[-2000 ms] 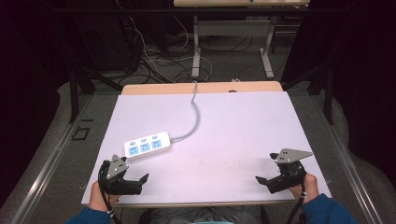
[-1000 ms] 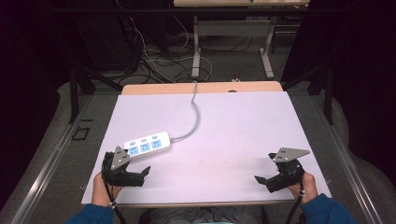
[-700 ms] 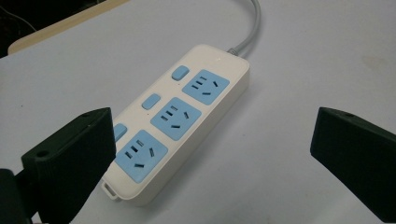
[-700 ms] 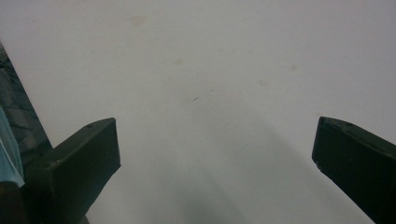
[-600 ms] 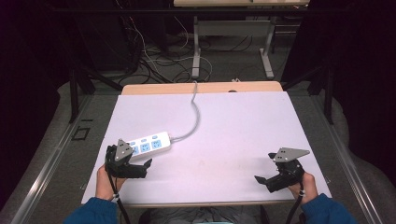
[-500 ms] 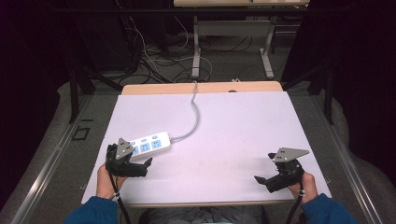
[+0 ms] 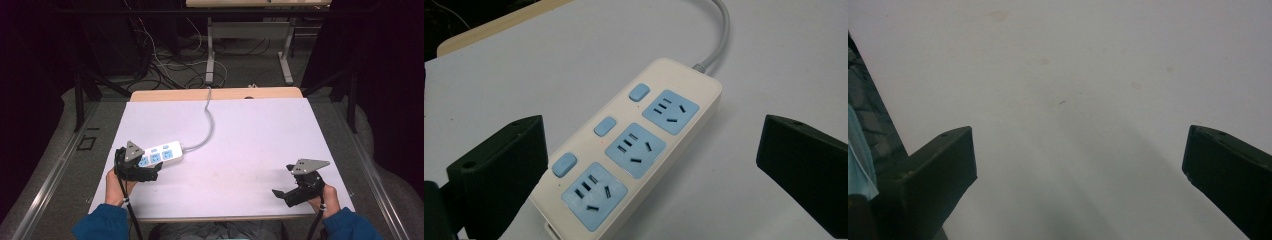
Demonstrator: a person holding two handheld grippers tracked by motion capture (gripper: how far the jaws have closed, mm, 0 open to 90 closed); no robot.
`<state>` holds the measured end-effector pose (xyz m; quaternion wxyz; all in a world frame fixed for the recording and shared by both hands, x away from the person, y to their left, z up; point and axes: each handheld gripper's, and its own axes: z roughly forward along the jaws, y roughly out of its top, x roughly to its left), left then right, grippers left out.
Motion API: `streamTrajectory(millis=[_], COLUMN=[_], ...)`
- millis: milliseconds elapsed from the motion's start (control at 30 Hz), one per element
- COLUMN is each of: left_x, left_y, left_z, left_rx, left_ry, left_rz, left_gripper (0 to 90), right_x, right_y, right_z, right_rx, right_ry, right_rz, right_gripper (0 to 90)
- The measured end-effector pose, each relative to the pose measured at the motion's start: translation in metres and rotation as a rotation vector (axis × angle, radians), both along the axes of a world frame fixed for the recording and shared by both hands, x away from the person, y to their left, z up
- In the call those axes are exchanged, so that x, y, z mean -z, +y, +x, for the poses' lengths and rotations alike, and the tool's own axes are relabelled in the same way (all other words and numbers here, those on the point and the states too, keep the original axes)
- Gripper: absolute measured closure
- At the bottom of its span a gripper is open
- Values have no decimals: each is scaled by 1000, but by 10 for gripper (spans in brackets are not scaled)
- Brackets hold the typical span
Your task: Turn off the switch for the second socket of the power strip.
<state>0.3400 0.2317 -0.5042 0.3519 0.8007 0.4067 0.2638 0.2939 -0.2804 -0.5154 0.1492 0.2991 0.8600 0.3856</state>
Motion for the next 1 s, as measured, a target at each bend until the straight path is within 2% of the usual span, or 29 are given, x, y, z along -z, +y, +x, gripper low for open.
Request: streamTrajectory(millis=[167, 200, 433, 567, 600, 700, 800, 867, 1000], left_x=[3, 3, 5, 7, 8, 9, 10, 11, 14], left_y=[1, 1, 1, 2, 2, 4, 5, 5, 4], left_z=[12, 13, 21, 27, 29, 35, 39, 40, 46], left_rx=[-17, -18, -33, -44, -49, -60, -71, -74, -79], left_ry=[17, 24, 32, 47, 39, 60, 62, 68, 81], left_rz=[-4, 6, 1, 3, -2, -7, -12, -16, -7], left_gripper=[1, 1, 0, 0, 3, 6, 6, 6, 6], right_x=[2, 1, 2, 1, 1, 1, 2, 2, 2], right_y=[2, 1, 1, 2, 2, 2, 2, 2, 3], right_z=[1, 1, 1, 0, 0, 0, 0, 1, 0], right_rx=[-3, -13, -8, -1, -10, -16, -12, -18, -23], right_ry=[-3, 1, 5, -15, -9, -13, -4, -17, -10], right_rz=[3, -12, -7, 2, -5, -15, -12, -13, -9], right_gripper=[3, 3, 5, 6, 7, 7, 7, 7, 6])
